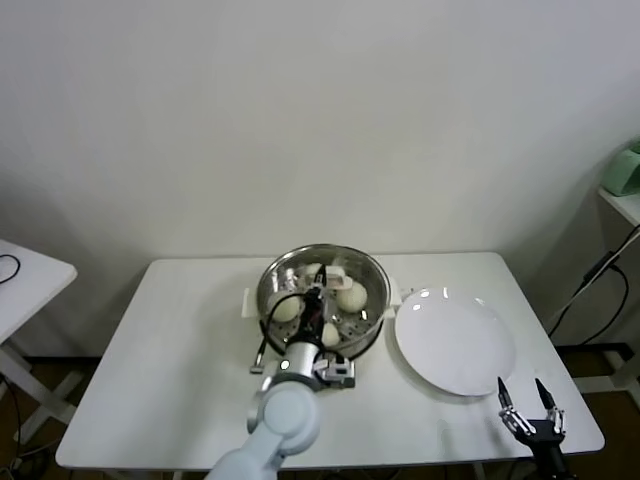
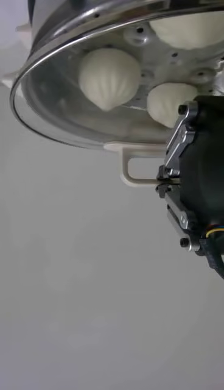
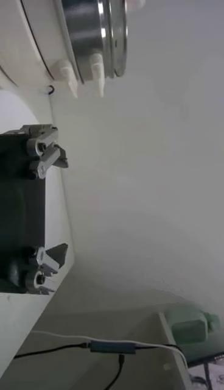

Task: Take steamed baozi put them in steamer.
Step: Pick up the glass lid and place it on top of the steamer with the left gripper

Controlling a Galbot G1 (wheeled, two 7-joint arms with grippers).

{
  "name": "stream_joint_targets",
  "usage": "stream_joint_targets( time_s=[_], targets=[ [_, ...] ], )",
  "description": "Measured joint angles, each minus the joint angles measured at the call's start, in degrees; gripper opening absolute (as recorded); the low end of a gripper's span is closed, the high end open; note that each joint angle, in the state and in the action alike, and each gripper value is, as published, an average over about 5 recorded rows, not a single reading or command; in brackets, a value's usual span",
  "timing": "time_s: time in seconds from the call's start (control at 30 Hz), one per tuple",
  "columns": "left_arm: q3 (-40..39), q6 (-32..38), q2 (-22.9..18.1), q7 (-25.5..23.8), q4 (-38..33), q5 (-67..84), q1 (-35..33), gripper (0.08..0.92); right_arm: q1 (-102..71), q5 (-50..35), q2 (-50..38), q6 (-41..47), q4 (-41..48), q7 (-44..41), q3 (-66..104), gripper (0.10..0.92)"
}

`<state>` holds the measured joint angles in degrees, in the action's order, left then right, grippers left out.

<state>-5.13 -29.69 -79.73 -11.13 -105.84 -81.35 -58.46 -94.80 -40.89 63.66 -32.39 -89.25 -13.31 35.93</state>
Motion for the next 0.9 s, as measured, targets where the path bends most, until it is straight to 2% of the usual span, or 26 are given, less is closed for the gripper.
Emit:
stream_joint_targets(
  time_s=[0.9],
  targets=[
    [1.49,0.18,-1.49,1.82,2.73,-3.6,-0.81,0.132,0.61,-0.06,0.28,-0.18,0.53,-0.31,-0.75,0.823]
  ],
)
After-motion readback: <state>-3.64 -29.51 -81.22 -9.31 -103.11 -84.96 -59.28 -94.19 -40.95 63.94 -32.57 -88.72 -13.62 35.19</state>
